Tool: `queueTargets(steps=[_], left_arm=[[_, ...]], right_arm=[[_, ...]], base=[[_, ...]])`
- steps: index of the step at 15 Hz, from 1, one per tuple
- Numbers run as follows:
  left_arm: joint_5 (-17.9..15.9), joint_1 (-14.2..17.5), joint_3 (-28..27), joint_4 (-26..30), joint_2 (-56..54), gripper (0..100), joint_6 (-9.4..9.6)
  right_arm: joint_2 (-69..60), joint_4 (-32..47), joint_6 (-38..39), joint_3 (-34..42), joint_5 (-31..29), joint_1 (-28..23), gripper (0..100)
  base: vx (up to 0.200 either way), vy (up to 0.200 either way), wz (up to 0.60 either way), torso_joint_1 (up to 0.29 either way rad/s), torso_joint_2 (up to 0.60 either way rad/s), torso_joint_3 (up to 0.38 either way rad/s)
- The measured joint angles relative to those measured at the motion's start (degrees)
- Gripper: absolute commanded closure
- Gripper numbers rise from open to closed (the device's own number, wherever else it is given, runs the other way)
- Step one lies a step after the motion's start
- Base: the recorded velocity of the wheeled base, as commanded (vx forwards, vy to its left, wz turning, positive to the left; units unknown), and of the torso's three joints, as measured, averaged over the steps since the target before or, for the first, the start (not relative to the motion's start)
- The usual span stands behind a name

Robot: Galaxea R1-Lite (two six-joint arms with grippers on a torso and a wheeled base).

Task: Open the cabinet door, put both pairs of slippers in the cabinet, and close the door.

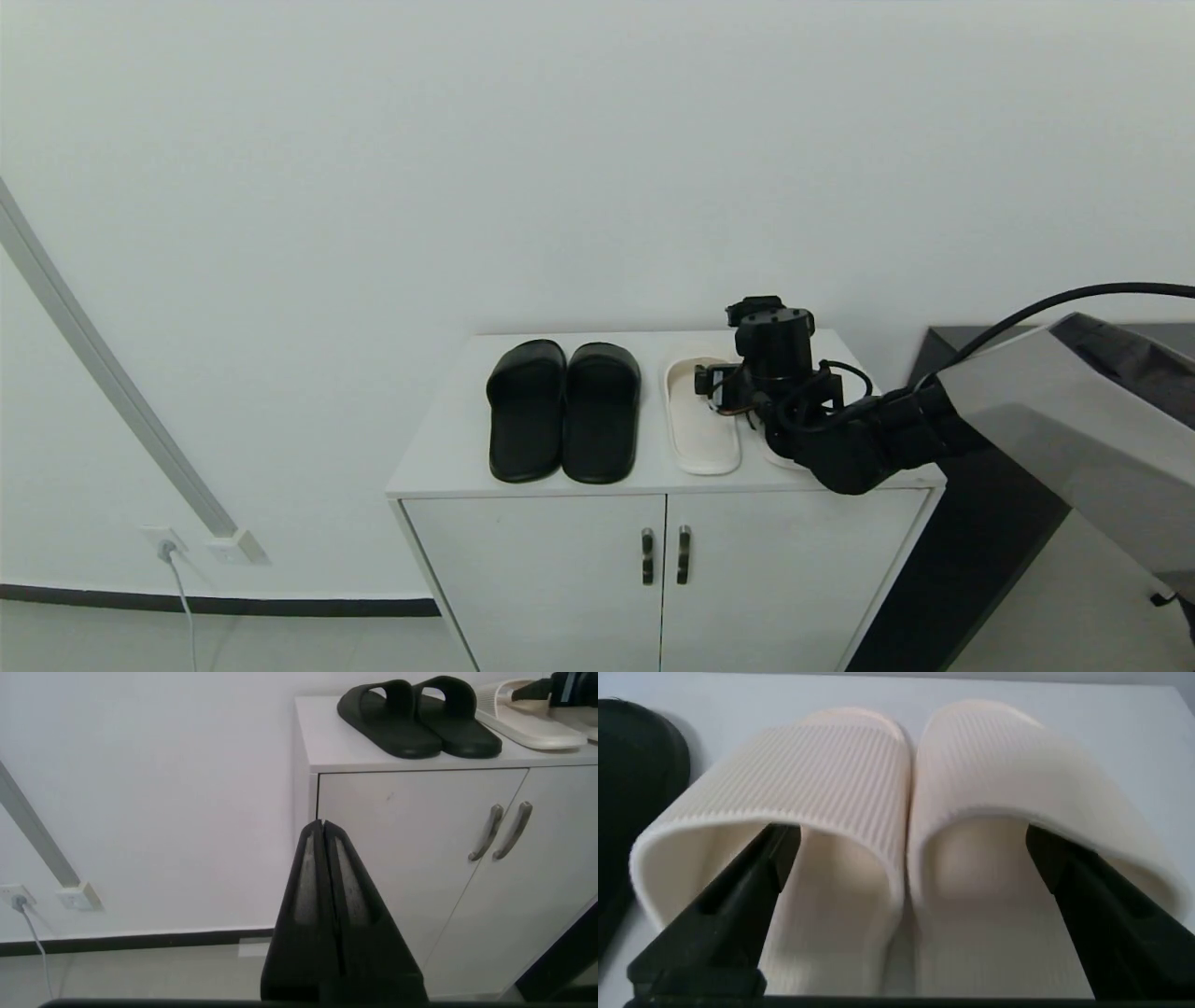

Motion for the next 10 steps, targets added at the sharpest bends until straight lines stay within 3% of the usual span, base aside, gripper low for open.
queueTargets(steps=[1,2,10], left_arm=[[-0.02,-0.02,0.0,-0.02,0.0,100,0.0],[0.0,-0.02,0.0,-0.02,0.0,100,0.0],[0.0,-0.02,0.0,-0.02,0.0,100,-0.02]], right_arm=[[1.0,0.02,-0.38,-1.43,0.23,-0.3,0],[1.82,0.0,-0.83,-2.58,0.33,-0.44,100],[1.74,0.09,-1.69,-2.28,0.55,-0.59,100]], base=[[0.0,0.0,0.0,0.0,0.0,0.0],[0.0,0.0,0.0,0.0,0.0,0.0],[0.0,0.0,0.0,0.0,0.0,0.0]])
